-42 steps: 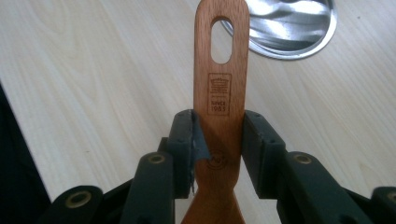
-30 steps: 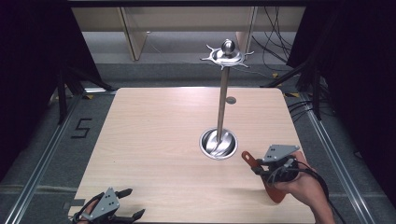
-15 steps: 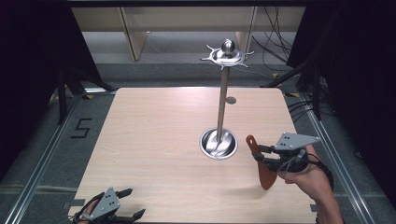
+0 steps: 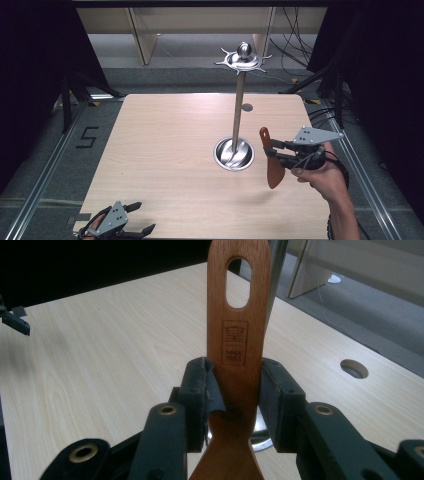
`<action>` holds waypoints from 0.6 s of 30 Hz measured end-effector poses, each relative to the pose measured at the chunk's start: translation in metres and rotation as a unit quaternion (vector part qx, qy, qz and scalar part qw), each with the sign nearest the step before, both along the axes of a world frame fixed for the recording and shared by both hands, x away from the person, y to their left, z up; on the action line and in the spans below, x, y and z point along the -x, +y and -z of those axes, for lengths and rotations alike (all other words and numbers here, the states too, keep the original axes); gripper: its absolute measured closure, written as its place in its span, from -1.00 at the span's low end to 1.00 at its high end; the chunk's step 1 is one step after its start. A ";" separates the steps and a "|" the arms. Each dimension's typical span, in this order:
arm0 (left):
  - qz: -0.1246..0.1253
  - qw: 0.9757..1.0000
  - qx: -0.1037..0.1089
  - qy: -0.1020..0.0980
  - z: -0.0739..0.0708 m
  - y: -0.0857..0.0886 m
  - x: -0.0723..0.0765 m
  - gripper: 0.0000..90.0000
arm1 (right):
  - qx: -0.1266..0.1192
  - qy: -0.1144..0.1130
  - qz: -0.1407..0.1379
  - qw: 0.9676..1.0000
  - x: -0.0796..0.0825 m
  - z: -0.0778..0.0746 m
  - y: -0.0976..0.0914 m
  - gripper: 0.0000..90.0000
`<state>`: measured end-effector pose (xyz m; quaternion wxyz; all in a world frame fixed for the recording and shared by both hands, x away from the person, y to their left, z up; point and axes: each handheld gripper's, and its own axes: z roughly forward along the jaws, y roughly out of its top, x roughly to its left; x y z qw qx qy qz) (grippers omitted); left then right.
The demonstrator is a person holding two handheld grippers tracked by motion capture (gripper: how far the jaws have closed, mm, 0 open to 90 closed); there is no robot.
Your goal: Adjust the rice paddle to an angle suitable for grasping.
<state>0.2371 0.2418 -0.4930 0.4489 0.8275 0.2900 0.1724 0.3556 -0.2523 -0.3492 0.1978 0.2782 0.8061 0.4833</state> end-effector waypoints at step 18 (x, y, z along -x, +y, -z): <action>-0.003 1.000 0.007 -0.003 0.001 -0.001 0.000 -0.56 | -0.035 -0.032 -0.004 0.999 -0.004 -0.026 0.003 0.49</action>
